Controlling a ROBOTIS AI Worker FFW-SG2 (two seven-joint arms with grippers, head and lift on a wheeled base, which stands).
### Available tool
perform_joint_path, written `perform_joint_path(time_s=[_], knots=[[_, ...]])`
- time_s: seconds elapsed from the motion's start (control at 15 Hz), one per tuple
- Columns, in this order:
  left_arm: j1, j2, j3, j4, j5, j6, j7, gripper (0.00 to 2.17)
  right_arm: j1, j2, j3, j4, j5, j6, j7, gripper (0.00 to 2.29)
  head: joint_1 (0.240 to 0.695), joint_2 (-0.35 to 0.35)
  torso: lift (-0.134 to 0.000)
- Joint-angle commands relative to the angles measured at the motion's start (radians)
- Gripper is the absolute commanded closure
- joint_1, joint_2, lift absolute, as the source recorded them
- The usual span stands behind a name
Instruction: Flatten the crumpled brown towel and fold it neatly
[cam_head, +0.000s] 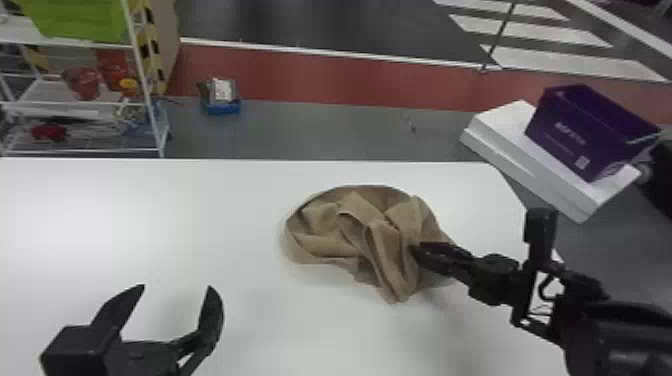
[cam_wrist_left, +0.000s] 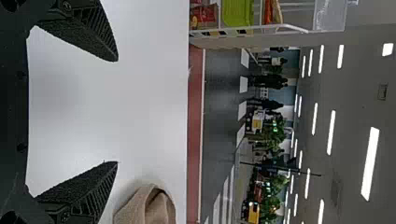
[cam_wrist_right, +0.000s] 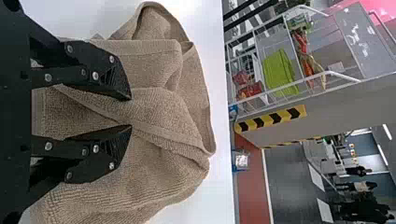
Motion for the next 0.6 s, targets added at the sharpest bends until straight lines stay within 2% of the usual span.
perform_joint_path(time_s=[0.0, 0.27, 0.33, 0.53], knots=[[0.000, -0.001, -0.001, 0.000, 0.000, -0.001, 0.000, 0.09, -0.004, 0.000, 0.010, 0.008, 0.003, -0.022, -0.012, 0.85, 0.695, -0.206, -0.124], [0.003, 0.001, 0.001, -0.006, 0.000, -0.001, 0.002, 0.09, -0.012, 0.000, 0.021, 0.021, 0.012, -0.050, -0.009, 0.86, 0.695, -0.199, -0.124], [0.003, -0.001, 0.002, -0.008, 0.000, 0.002, 0.002, 0.09, -0.012, 0.000, 0.008, 0.011, 0.005, -0.056, -0.006, 1.07, 0.695, -0.198, -0.124], [0.005, 0.001, 0.001, -0.035, 0.002, 0.014, -0.001, 0.09, 0.025, 0.000, -0.061, -0.101, -0.049, -0.050, 0.021, 1.13, 0.695, -0.197, -0.124]])
